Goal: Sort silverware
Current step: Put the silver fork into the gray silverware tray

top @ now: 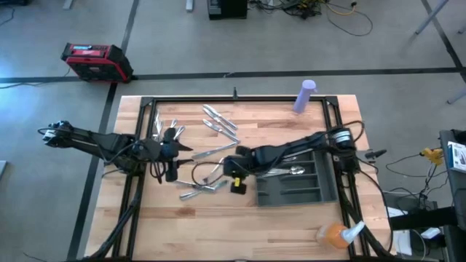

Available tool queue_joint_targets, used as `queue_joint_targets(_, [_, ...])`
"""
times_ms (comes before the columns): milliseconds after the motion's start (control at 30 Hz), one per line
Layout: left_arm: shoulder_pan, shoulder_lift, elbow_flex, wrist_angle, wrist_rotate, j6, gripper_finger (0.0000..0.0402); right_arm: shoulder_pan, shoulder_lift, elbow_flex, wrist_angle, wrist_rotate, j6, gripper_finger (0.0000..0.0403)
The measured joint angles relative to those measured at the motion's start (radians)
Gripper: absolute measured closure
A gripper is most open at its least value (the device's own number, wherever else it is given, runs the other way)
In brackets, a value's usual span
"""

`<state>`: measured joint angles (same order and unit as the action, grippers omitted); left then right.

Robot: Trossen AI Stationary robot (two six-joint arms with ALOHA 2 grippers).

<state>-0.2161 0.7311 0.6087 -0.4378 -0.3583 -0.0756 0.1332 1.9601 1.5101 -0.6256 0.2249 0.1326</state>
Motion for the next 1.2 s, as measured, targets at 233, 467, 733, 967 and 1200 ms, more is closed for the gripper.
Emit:
queue_joint_targets(233, [0.0, 0.004, -0.107, 0.184, 0.001, 0.002, 0.0231, 0.155, -0.122, -0.073, -0.265, 0.39, -0.08, 0.0403])
queue_joint_targets(467, [0.0, 0.006, -0.173, 0.306, 0.009, 0.035, 0.0236, 0.28, -0.141, -0.165, -0.678, 0.437, 0.232, 0.0403])
queue_joint_targets(733, [0.0, 0.006, -0.146, 0.337, 0.009, 0.065, 0.0253, 0.41, -0.141, -0.269, -0.7, 0.258, 0.323, 0.0403])
queue_joint_targets(967, [0.0, 0.006, -0.129, 0.394, 0.01, 0.153, 0.0267, 0.46, -0.139, -0.304, -0.696, 0.228, 0.311, 0.0403])
queue_joint_targets(1200, [0.0, 0.007, -0.129, 0.403, 0.006, 0.189, 0.0279, 0.467, -0.139, -0.337, -0.685, 0.281, 0.2, 0.0403])
